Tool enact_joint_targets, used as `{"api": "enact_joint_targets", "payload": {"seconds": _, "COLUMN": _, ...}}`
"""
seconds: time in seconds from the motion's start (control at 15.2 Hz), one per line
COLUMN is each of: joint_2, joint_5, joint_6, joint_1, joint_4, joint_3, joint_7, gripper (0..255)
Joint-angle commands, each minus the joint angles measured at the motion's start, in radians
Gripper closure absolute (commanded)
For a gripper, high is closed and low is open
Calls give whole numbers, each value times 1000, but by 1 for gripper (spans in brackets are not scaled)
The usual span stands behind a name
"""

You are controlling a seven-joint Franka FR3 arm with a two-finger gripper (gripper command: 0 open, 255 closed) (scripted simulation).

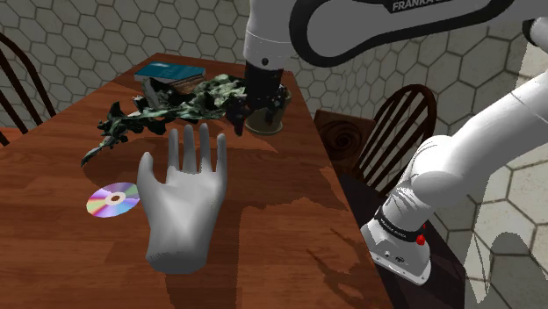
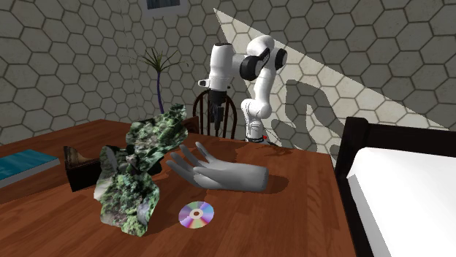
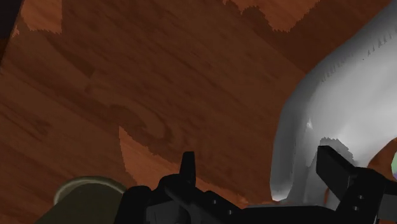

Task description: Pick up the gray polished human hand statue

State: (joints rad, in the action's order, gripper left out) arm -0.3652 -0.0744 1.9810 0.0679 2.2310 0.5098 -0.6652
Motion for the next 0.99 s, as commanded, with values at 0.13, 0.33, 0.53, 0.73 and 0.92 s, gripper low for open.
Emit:
{"api": "enact_joint_targets", "payload": {"seconds": 0.13, "joint_2": 140, "joint_5": 56, "joint_6": 52, "joint_1": -14, "joint_4": -90, "joint_3": 85, "joint_7": -135, "gripper": 0}}
{"api": "enact_joint_targets", "payload": {"seconds": 0.33, "joint_2": 260, "joint_5": 129, "joint_6": 74, "joint_1": -17, "joint_4": -177, "joint_3": 141, "joint_7": -246, "gripper": 0}}
{"api": "enact_joint_targets", "payload": {"seconds": 0.53, "joint_2": 392, "joint_5": 226, "joint_6": 80, "joint_1": -2, "joint_4": -278, "joint_3": 183, "joint_7": -364, "gripper": 0}}
{"api": "enact_joint_targets", "payload": {"seconds": 0.73, "joint_2": 531, "joint_5": 332, "joint_6": 67, "joint_1": 42, "joint_4": -395, "joint_3": 197, "joint_7": -475, "gripper": 0}}
{"api": "enact_joint_targets", "payload": {"seconds": 0.92, "joint_2": 667, "joint_5": 428, "joint_6": 39, "joint_1": 113, "joint_4": -529, "joint_3": 186, "joint_7": -567, "gripper": 0}}
